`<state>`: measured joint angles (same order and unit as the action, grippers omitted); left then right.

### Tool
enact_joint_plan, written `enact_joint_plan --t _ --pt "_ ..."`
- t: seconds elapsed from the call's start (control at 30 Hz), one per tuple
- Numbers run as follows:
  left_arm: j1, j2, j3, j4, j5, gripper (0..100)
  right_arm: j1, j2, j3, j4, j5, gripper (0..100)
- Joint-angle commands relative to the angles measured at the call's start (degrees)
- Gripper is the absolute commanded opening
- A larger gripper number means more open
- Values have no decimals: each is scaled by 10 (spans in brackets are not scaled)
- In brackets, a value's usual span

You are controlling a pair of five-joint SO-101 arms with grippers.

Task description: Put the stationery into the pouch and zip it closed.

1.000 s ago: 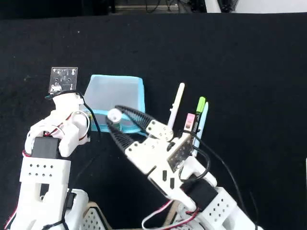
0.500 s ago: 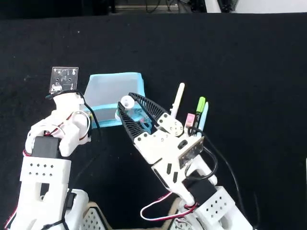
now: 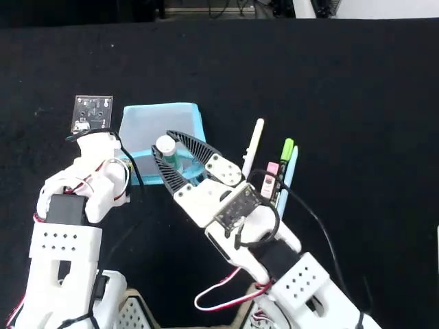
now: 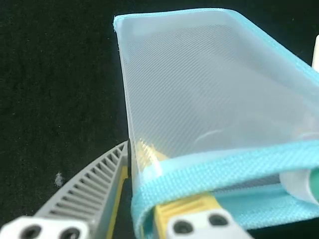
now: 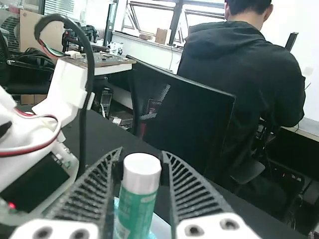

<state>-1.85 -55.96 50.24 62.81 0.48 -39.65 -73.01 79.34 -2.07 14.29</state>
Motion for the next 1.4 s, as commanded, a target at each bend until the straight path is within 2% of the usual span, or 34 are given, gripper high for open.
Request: enact_joint_plan --t 0.0,0.2,0.3,0.57,0.97,1.37 --pt "-11 -3 -11 4 4 33 -4 -78 3 67 7 11" --pt "-11 -2 -11 3 4 33 -4 -251 8 293 9 11" --pt "-11 -2 -11 2 4 33 -4 -305 22 373 10 11" --pt "-11 -3 -11 4 4 33 -50 -269 44 422 11 11" --pt "-11 -3 -11 4 4 33 -49 -46 -189 552 10 11" --pt "-10 -3 -11 4 4 33 -49 -33 -217 658 10 12"
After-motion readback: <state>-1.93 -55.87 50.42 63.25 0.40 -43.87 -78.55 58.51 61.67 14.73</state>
